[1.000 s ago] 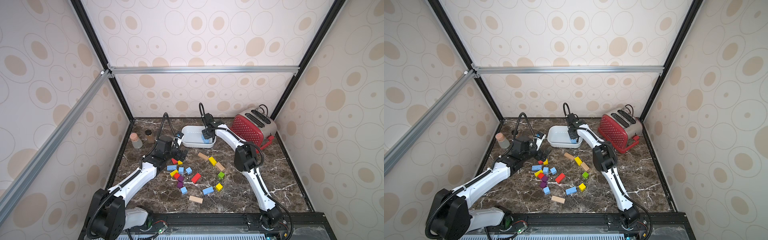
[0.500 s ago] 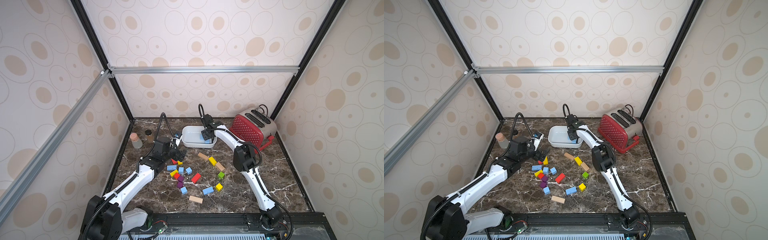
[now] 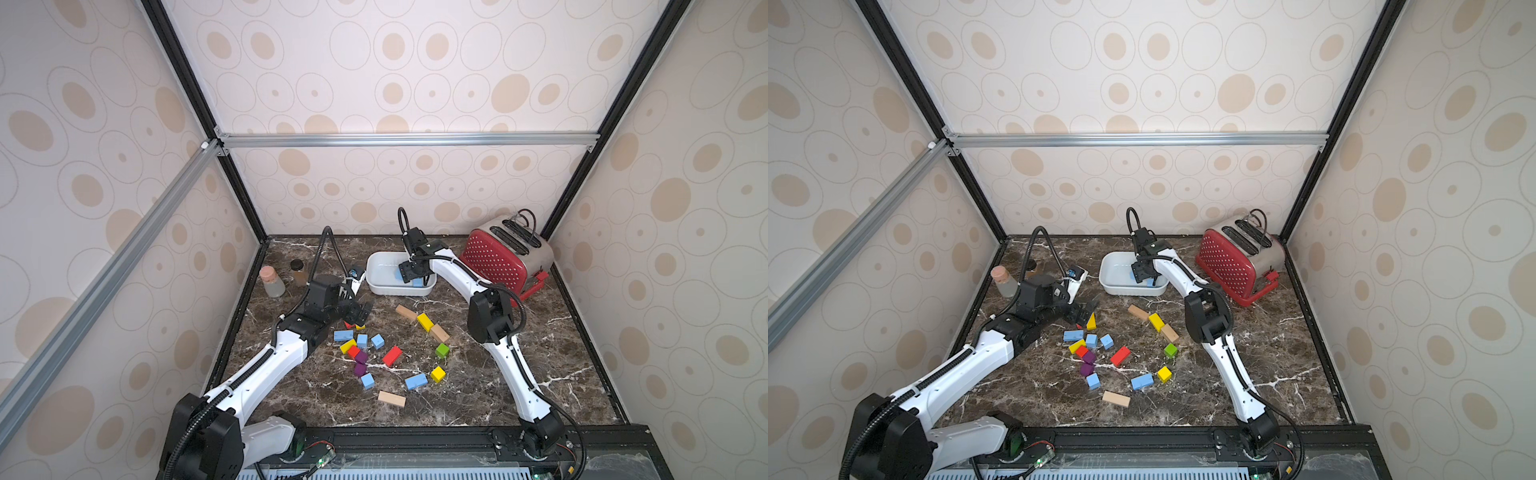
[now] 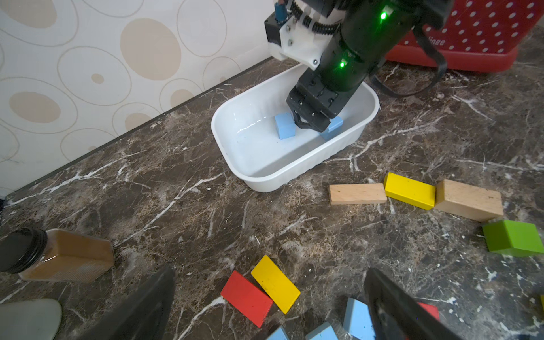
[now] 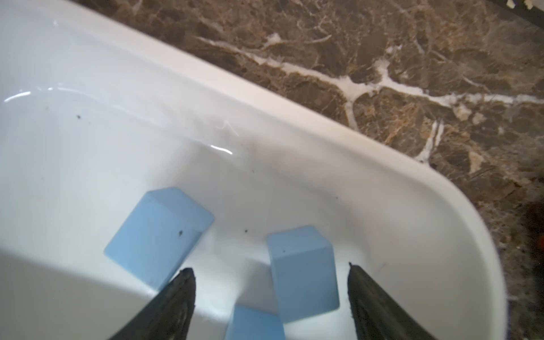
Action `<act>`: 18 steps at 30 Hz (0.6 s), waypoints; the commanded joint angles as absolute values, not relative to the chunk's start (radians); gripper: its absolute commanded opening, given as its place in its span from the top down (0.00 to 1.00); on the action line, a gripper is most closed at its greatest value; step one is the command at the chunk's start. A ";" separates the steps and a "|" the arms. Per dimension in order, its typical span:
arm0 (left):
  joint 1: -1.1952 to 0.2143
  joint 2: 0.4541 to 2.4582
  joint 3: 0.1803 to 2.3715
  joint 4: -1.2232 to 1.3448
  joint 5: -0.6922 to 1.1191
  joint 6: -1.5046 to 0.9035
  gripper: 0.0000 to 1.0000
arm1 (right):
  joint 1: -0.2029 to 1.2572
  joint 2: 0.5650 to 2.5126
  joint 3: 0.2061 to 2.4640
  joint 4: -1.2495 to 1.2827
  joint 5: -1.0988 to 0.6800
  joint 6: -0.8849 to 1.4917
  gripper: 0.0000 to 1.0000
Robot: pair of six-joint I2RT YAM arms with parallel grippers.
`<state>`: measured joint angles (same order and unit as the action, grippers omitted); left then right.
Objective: Pick out the blue building blocks
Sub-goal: Place the building block in the storage box.
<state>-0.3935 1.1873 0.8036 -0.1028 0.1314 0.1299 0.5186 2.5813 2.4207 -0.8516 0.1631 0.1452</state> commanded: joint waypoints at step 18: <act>-0.387 1.081 0.977 -0.298 0.168 0.264 0.01 | 0.532 2.160 2.210 -0.884 0.049 0.143 0.00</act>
<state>-0.3935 1.1107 0.9268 -0.2390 0.1535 0.2199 0.5232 2.2208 2.2345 -0.8486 0.0654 0.1577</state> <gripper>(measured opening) 0.994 0.996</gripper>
